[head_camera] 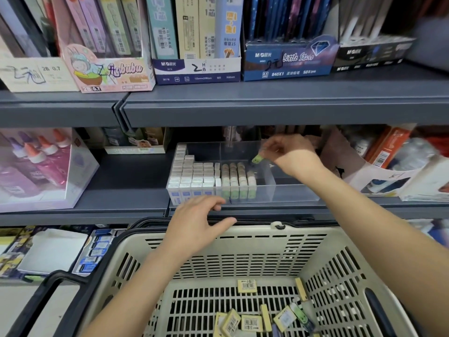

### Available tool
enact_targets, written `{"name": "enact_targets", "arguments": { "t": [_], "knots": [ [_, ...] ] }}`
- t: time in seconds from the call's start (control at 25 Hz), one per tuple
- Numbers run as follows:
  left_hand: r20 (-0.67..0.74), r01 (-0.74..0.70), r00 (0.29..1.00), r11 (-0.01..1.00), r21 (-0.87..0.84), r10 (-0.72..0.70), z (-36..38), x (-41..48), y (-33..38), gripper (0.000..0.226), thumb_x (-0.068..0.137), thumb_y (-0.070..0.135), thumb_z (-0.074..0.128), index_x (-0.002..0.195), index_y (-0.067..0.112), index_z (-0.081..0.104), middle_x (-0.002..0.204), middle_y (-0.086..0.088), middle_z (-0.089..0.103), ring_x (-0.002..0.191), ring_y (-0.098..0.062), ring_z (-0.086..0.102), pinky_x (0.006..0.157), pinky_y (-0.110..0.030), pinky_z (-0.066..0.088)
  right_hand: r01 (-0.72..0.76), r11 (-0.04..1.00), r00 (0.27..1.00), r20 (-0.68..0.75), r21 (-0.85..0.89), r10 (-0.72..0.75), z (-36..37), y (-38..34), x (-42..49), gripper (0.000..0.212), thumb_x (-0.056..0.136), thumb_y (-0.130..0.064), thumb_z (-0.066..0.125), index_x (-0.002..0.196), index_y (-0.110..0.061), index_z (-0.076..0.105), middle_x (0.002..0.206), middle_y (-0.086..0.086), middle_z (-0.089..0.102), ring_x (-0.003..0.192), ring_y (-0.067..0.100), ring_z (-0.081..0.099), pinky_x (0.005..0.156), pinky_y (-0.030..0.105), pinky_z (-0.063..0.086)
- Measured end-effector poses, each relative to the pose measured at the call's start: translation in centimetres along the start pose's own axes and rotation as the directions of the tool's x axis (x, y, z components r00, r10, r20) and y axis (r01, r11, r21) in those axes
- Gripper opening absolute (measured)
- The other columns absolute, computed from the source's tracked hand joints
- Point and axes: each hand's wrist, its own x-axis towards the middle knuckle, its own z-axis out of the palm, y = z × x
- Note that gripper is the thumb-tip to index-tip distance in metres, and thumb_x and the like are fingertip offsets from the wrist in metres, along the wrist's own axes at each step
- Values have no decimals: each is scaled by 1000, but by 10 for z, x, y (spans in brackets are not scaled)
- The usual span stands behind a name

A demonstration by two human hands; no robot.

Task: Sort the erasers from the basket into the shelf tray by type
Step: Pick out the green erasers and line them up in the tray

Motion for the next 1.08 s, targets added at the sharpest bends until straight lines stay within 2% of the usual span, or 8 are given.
{"name": "enact_targets", "arguments": {
  "t": [0.16, 0.28, 0.48, 0.64, 0.72, 0.84, 0.96, 1.08],
  "knots": [
    [13, 27, 1000, 999, -42, -26, 6, -3, -9, 53, 70, 65, 51, 115, 36, 58, 91, 29, 50, 90, 7, 48, 83, -16, 37, 17, 988, 984, 177, -151, 10, 22, 4, 11, 2, 82, -31, 65, 82, -31, 63, 89, -9, 68, 83, 12, 62, 79, 30, 52],
    [55, 7, 998, 998, -58, -4, 8, -2, -15, 45, 76, 57, 56, 116, 36, 57, 91, 30, 50, 92, 7, 48, 77, -8, 32, 30, 967, 976, 217, -254, 27, 34, 6, 15, 5, 86, -30, 61, 88, -29, 65, 98, -5, 68, 82, 14, 58, 76, 29, 51],
    [51, -18, 998, 997, -81, 22, 11, -3, -21, 41, 76, 56, 55, 112, 36, 58, 90, 31, 50, 91, 9, 48, 77, -5, 32, 36, 953, 969, 243, -302, 41, 43, 5, 18, 20, 92, -19, 50, 97, -25, 68, 110, -1, 67, 97, 21, 59, 85, 32, 49],
    [-1, -5, 1000, 981, -194, 5, 6, -7, -20, 32, 81, 37, 64, 112, 32, 60, 99, 27, 53, 99, 8, 50, 88, -11, 40, 12, 967, 981, 189, -254, 38, 35, 5, 8, 23, 92, -15, 50, 105, -20, 68, 114, 3, 66, 101, 23, 59, 87, 24, 45],
    [-108, -26, 994, 966, -256, -2, 2, -19, -12, 30, 82, 35, 62, 111, 31, 61, 104, 30, 50, 107, 11, 45, 89, -3, 35, 32, 979, 993, 119, -202, -8, 25, 2, -7, 23, 91, -15, 52, 107, -20, 67, 111, 1, 67, 99, 17, 60, 83, 18, 41],
    [-190, -105, 980, 966, -235, 61, 10, -52, 1, 29, 81, 43, 52, 107, 34, 59, 103, 33, 47, 106, 11, 44, 92, -4, 33, 14, 991, 1000, -7, 131, -13, 15, -3, -54, 14, 88, -17, 58, 90, -25, 69, 89, -12, 70, 78, -4, 60, 75, 13, 44],
    [34, -58, 997, 968, -245, 69, 26, -82, 9, 25, 82, 47, 47, 105, 41, 53, 98, 36, 44, 99, 13, 43, 88, -4, 31, -58, 886, 997, 76, 460, 26, 26, -5, -121, 18, 88, -14, 58, 79, -28, 66, 68, -17, 70, 60, -7, 58, 64, 10, 48],
    [324, 35, 946, 980, -197, 32, 42, -96, -5, 25, 86, 39, 55, 110, 32, 58, 102, 24, 52, 94, 6, 50, 90, -13, 41, -162, 902, 946, 322, 401, 27, 57, 3, -175, 14, 88, -18, 59, 80, -26, 67, 70, -9, 71, 59, -1, 59, 62, 11, 49]
  ]
}}
